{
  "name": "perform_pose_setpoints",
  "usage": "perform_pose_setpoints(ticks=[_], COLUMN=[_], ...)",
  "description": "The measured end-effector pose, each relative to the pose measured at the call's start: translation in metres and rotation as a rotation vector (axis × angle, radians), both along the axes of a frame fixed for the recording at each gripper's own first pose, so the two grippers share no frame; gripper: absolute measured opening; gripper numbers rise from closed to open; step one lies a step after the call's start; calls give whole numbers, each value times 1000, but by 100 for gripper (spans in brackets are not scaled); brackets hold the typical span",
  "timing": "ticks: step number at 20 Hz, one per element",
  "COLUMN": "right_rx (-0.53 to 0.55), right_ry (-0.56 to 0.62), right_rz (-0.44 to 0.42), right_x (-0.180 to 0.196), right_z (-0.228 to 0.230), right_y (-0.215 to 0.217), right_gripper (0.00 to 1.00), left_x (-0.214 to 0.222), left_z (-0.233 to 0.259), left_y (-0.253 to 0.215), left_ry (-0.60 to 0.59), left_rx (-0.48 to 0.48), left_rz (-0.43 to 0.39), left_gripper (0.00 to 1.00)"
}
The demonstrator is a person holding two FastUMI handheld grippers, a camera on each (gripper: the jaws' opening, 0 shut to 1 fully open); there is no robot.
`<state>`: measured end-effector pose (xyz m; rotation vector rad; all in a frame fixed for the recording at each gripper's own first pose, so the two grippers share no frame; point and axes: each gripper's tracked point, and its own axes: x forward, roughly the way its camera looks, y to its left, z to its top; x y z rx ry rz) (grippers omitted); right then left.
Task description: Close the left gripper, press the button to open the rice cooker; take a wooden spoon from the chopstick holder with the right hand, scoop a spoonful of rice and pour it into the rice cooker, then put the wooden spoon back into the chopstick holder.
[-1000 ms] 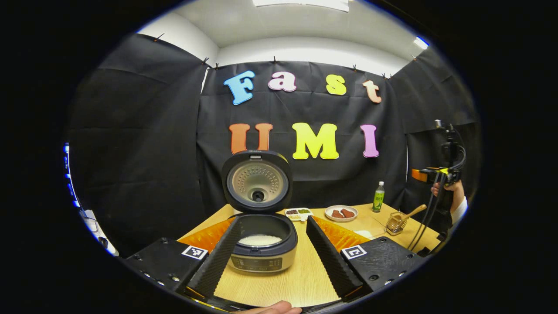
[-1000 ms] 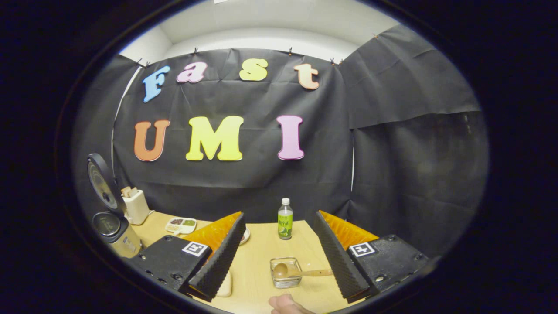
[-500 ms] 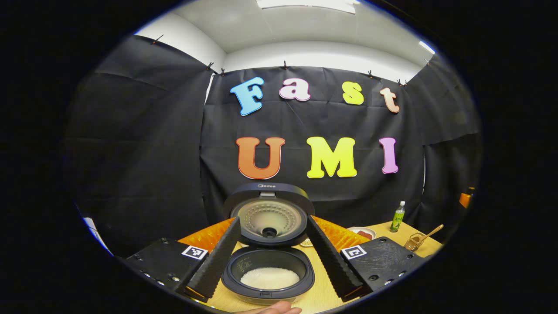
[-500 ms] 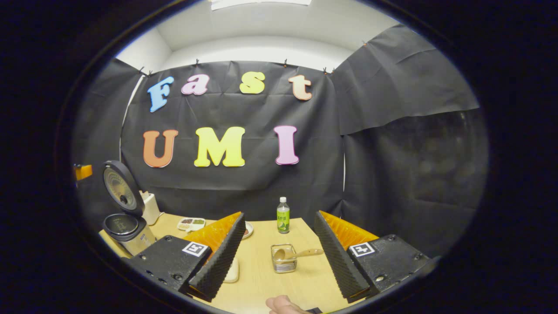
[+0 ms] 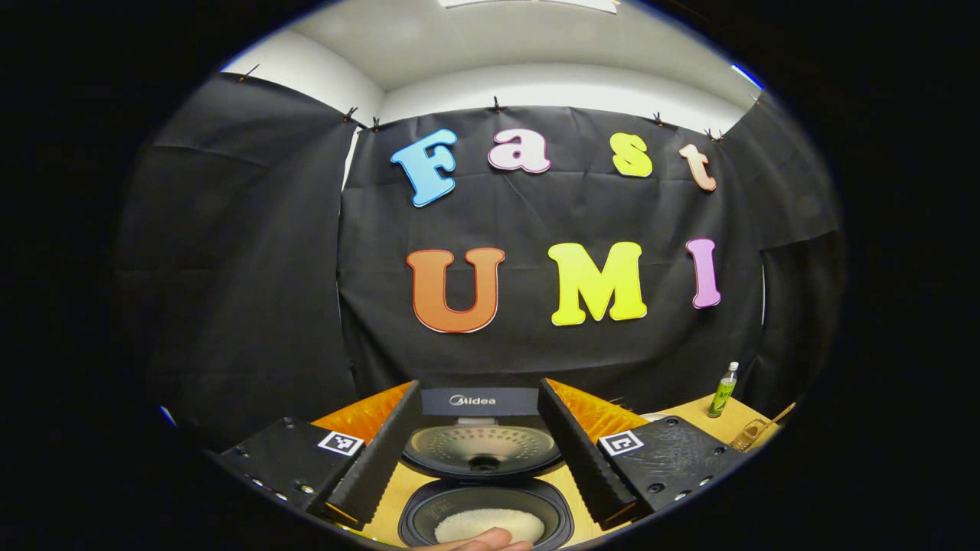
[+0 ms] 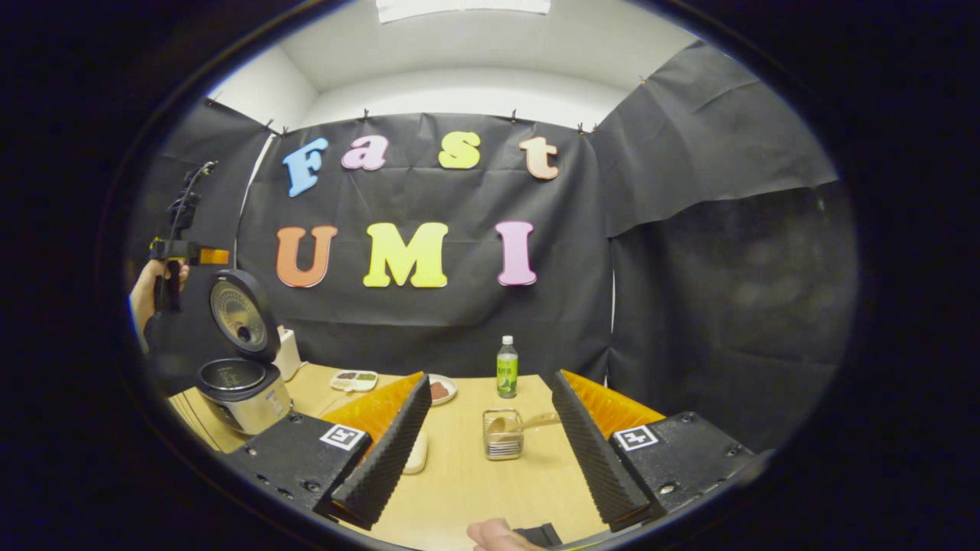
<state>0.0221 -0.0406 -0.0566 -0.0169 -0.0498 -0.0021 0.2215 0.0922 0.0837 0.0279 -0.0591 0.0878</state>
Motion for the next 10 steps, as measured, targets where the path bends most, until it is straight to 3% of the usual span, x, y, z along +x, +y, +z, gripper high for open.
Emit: perform_pose_setpoints(ticks=[2,3,7,10], right_rx=[5,6,3,4], right_ry=[-1,-1,0,3], right_rz=[4,7,8,6], right_x=[-2,-2,-4,-6], right_z=[-2,-4,-7,-9], right_y=[-3,-4,-8,-10], right_gripper=[100,100,100,100], left_x=[20,28,56,55], left_z=[1,0,-18,-14], left_y=[2,3,27,26], left_ry=[19,32,101,76], left_rx=[-29,-38,-19,-27], left_rz=[6,9,49,14], left_gripper=[100,96,96,98])
